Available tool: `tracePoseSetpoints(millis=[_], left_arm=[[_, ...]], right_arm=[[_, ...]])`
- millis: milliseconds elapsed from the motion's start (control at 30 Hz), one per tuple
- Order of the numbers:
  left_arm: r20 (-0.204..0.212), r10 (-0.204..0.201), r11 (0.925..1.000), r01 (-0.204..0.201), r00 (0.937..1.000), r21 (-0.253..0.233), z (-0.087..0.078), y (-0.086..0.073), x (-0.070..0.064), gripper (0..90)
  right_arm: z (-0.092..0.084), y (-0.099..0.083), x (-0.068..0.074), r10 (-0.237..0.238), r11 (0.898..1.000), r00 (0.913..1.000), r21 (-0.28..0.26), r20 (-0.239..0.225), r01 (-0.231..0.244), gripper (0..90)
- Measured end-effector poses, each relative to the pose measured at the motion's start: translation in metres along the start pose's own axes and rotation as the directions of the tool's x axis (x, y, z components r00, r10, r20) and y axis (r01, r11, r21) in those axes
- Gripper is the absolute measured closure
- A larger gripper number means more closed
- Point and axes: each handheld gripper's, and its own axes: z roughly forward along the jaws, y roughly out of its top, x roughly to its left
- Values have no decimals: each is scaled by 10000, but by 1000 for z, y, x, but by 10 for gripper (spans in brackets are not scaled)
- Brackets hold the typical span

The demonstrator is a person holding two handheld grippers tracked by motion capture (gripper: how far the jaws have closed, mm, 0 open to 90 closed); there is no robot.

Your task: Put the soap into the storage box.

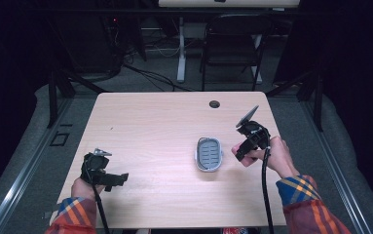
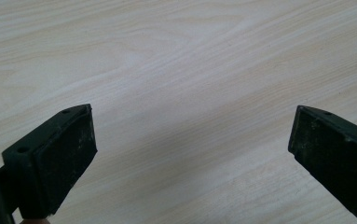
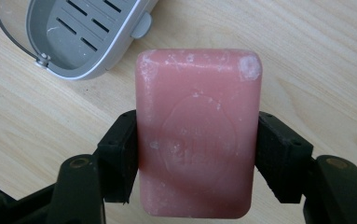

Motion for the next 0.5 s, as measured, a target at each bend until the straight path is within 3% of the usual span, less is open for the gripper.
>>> tracePoseSetpoints(millis=[500], left_arm=[[35, -1, 10000, 1, 10000, 17, 1, 0, 0, 8]], right_arm=[[0, 7, 4, -89, 10000, 9999, -31, -128, 89, 369]])
